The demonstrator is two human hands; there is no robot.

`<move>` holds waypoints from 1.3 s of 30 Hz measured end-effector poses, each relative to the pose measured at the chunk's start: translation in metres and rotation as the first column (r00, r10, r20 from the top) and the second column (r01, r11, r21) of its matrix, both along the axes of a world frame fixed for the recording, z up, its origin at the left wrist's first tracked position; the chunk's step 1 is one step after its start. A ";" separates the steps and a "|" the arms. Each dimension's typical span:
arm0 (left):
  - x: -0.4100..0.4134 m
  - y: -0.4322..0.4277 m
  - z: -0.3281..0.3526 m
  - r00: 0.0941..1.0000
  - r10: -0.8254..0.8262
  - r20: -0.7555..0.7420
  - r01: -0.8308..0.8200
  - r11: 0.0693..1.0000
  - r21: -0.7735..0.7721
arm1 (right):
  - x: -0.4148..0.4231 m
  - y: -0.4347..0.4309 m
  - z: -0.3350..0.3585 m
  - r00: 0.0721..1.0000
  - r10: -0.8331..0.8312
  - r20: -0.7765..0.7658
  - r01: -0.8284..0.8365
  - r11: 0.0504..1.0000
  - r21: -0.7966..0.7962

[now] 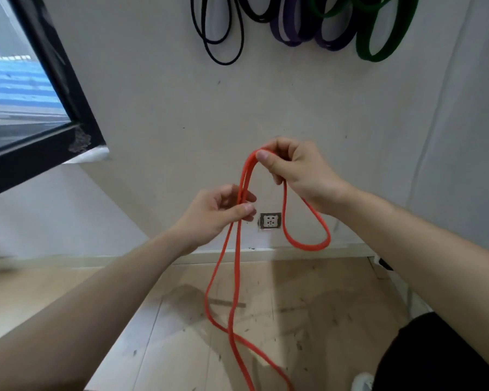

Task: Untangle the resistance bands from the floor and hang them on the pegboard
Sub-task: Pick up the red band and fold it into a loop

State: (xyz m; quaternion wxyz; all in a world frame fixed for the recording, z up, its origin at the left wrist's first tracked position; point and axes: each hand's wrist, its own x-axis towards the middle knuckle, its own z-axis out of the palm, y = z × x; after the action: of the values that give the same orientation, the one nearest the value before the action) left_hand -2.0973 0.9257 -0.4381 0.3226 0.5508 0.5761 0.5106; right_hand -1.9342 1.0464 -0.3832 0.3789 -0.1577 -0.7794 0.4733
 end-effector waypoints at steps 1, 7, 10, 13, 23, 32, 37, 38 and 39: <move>0.001 -0.001 -0.004 1.000 -0.015 -0.010 0.014 1.000 -0.028 | 0.001 0.000 0.005 0.999 -0.031 -0.041 0.031 0.999 -0.009; 0.005 -0.002 -0.015 0.998 -0.046 0.031 0.048 0.993 -0.104 | 0.021 0.013 0.034 0.940 -0.222 -0.259 0.204 0.975 -0.092; 0.005 0.001 -0.015 0.998 -0.025 0.054 0.031 0.994 -0.107 | 0.031 0.025 0.034 0.910 -0.297 -0.290 0.263 0.953 -0.149; 0.005 0.003 -0.018 0.999 -0.016 0.051 0.023 0.991 -0.134 | 0.035 0.037 0.027 0.899 -0.343 -0.272 0.303 0.936 -0.177; -0.013 0.006 -0.008 0.925 0.264 0.275 -0.277 0.961 0.009 | 0.055 0.079 -0.022 0.986 -0.133 0.096 0.148 0.974 -0.171; -0.005 0.002 0.018 0.943 0.252 0.216 -0.298 0.930 0.217 | 0.051 0.066 -0.057 0.785 0.110 0.610 -0.095 0.994 -0.057; 0.004 0.003 0.023 0.966 0.223 0.132 -0.252 0.931 0.265 | 0.026 0.037 -0.048 0.875 0.242 0.419 -0.174 0.965 -0.194; 0.006 0.004 0.022 0.971 0.213 0.105 -0.234 0.936 0.264 | 0.020 0.031 -0.043 0.901 0.254 0.351 -0.188 0.959 -0.211; 0.007 0.003 0.021 0.977 0.200 0.072 -0.212 0.942 0.259 | 0.015 0.025 -0.038 0.923 0.260 0.284 -0.202 0.955 -0.217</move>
State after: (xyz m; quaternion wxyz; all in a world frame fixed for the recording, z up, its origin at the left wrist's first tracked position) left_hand -2.0904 0.9291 -0.4168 0.2035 0.5144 0.5495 0.6261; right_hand -1.9195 1.0713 -0.4212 0.1774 -0.1707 -0.7952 0.5541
